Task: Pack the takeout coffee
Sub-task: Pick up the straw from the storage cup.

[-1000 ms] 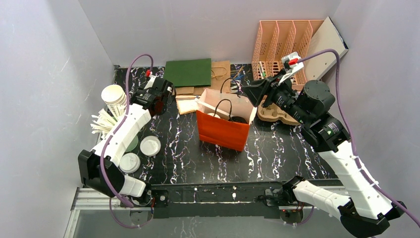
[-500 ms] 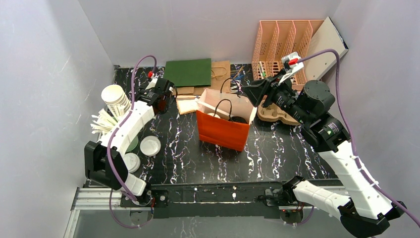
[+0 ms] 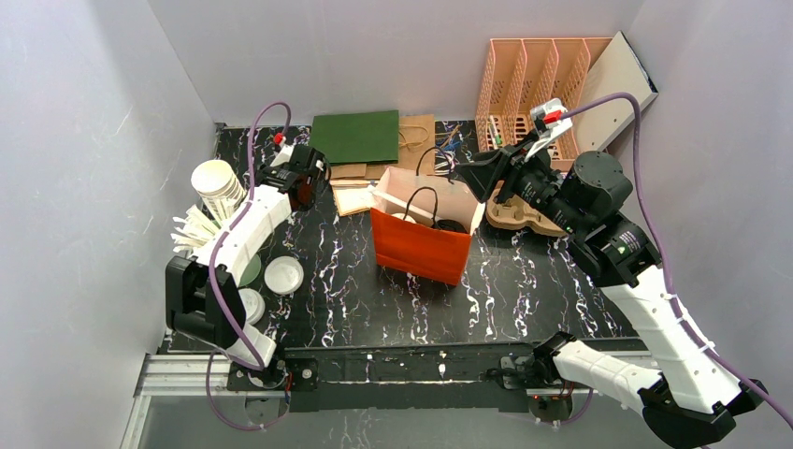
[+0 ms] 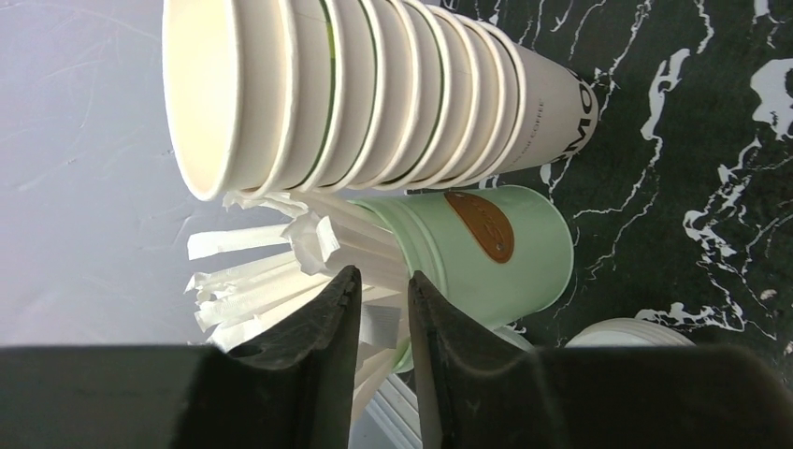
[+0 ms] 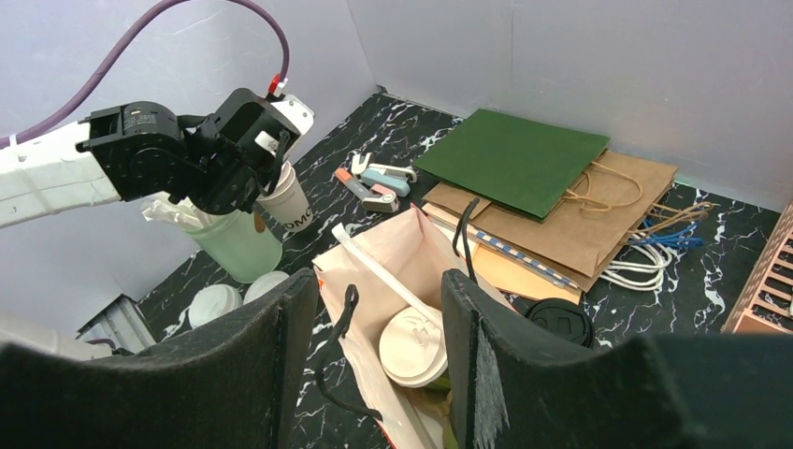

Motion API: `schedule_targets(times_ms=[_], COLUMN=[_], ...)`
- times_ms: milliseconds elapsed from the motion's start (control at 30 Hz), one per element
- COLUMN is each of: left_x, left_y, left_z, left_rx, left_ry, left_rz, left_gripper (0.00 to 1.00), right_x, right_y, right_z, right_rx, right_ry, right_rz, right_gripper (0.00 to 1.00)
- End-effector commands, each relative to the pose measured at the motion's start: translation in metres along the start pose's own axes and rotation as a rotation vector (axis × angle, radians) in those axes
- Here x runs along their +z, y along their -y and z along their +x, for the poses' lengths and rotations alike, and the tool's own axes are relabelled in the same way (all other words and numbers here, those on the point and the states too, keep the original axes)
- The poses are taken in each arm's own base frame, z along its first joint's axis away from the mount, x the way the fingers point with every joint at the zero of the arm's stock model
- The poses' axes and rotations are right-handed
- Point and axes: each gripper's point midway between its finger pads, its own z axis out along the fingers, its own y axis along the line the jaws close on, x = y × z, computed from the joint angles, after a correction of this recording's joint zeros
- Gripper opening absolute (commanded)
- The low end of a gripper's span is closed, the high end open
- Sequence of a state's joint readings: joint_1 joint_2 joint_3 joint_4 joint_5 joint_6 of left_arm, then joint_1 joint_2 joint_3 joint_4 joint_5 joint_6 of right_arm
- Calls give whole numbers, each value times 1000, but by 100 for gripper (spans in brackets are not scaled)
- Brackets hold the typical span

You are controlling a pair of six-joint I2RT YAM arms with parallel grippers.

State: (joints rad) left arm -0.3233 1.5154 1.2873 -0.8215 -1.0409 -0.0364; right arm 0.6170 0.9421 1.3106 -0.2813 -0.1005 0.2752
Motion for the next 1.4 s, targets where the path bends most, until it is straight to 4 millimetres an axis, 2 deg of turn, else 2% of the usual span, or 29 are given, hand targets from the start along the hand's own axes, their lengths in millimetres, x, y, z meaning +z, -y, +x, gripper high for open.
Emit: schedule_targets(times_ms=[0, 133, 367, 667, 767, 867, 1033, 1100, 1233, 1367], left_x=[2, -2, -23, -51, -64, -82, -124, -142, -172, -203], left_y=[-18, -23, -50, -109, -136, -164, -198, -223, -272, -302], left_z=[3, 3, -12, -33, -40, -51, -82, -90, -94, -96], left_rx=[-23, -38, -165, -326, -395, -522, -769, -865, -990, -1130], left_ry=[-5, -6, 51, 156, 195, 269, 494, 581, 729, 874], left_rz=[-83, -89, -34, -94, -135, -115, 94, 120, 111, 186], left_gripper=[20, 0, 0, 0, 0, 0, 0, 0, 0, 0], right_x=[-1, -1, 1, 2, 2, 2, 3, 3, 4, 5], right_y=[-4, -4, -4, -3, -3, -3, -2, -2, -1, -1], right_z=[-12, -12, -12, -10, -10, -11, -10, -9, -8, -7], right_rx=[-27, -28, -24, -17, -17, -16, -16, -13, -8, -4], right_ry=[50, 50, 47, 38, 35, 35, 33, 31, 27, 24], right_rz=[-21, -20, -24, -20, -16, -13, -9, -9, -6, -5], right_gripper=[60, 60, 60, 60, 60, 60, 61, 60, 60, 60])
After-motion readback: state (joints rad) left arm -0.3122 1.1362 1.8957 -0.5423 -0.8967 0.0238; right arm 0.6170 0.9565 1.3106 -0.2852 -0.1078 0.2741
